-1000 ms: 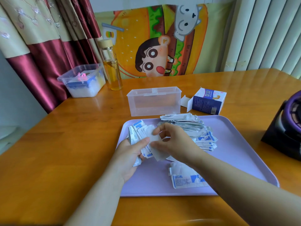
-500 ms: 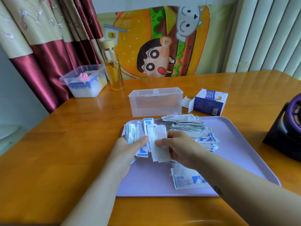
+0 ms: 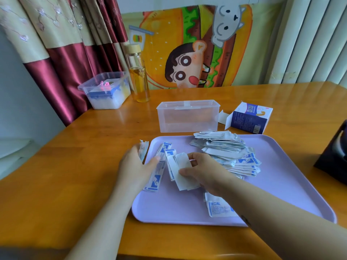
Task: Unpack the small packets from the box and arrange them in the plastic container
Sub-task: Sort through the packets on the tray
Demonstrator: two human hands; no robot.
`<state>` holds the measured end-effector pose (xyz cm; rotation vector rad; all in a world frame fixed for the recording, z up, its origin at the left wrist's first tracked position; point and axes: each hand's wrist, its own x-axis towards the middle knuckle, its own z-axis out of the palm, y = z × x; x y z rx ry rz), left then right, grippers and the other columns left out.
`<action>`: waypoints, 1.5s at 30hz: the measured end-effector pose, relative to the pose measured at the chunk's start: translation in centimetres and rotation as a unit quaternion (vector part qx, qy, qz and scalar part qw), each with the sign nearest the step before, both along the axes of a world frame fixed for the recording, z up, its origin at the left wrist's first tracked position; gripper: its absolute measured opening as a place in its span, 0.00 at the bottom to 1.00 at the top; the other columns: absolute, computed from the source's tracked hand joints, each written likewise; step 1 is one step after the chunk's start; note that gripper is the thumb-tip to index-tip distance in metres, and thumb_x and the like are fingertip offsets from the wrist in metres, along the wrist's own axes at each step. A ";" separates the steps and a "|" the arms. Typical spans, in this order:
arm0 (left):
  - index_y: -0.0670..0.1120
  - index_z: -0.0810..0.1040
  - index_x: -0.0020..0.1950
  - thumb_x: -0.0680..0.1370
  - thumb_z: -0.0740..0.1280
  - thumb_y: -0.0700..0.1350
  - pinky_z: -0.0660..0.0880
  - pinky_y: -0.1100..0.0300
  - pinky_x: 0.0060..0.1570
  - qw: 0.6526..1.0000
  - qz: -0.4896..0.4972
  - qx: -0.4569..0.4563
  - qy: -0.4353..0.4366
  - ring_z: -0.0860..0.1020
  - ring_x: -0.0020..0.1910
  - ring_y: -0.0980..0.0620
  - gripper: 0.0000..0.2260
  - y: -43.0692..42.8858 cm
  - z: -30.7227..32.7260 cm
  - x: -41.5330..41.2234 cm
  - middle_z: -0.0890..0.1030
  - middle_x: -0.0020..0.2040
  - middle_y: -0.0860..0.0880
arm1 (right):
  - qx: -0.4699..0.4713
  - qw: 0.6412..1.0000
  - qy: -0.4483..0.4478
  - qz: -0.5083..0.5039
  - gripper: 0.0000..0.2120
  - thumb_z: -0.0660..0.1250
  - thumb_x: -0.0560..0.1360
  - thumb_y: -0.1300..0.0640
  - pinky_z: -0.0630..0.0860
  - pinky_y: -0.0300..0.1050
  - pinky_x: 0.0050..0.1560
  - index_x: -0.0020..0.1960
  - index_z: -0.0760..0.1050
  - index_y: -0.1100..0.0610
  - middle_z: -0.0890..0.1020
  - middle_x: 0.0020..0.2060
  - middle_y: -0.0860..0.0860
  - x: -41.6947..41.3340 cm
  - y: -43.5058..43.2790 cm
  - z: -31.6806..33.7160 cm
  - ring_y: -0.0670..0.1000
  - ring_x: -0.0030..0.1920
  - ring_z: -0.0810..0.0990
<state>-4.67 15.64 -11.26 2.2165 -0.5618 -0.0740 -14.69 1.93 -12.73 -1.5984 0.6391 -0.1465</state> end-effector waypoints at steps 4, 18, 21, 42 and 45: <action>0.49 0.80 0.43 0.76 0.68 0.49 0.69 0.61 0.33 0.994 -0.040 -0.058 0.087 0.77 0.32 0.55 0.05 0.2 -0.1 -0.2 0.80 0.33 0.53 | 0.029 0.999 -0.021 0.015 0.16 0.68 0.73 0.67 0.79 0.55 0.49 0.58 0.74 0.57 0.81 0.54 0.59 0.0 0.3 0.0 0.61 0.52 0.80; 0.43 0.80 0.54 0.72 0.74 0.42 0.74 0.37 0.57 0.933 -0.115 -0.140 0.312 0.82 0.51 0.38 0.12 0.1 0.2 -0.1 0.85 0.47 0.41 | 0.020 0.996 -0.026 0.078 0.10 0.69 0.72 0.66 0.78 0.56 0.57 0.50 0.75 0.54 0.83 0.51 0.60 -1.0 -0.3 1.2 0.58 0.53 0.82; 0.41 0.79 0.55 0.75 0.70 0.39 0.75 0.42 0.55 0.925 -0.105 -0.160 0.329 0.82 0.50 0.39 0.09 -0.1 0.4 -0.3 0.84 0.47 0.41 | 0.032 0.996 -0.027 0.082 0.10 0.69 0.72 0.67 0.79 0.54 0.55 0.50 0.76 0.55 0.83 0.50 0.59 -1.0 -0.6 1.3 0.58 0.52 0.82; 0.46 0.81 0.47 0.74 0.71 0.41 0.74 0.55 0.40 0.936 -0.090 -0.190 0.284 0.82 0.43 0.44 0.03 -0.4 0.4 -1.4 0.85 0.43 0.43 | 0.104 0.990 -0.065 0.076 0.08 0.66 0.76 0.59 0.69 0.37 0.29 0.53 0.78 0.61 0.81 0.38 0.52 -1.3 1.1 0.7 0.46 0.33 0.76; 0.43 0.80 0.50 0.72 0.70 0.40 0.76 0.53 0.42 0.905 -0.116 -0.232 0.338 0.82 0.41 0.45 0.07 -0.4 0.7 -1.9 0.85 0.44 0.42 | 0.102 0.990 -0.059 0.080 0.08 0.68 0.75 0.59 0.69 0.40 0.32 0.53 0.79 0.60 0.82 0.41 0.53 -1.3 0.9 0.6 0.49 0.36 0.76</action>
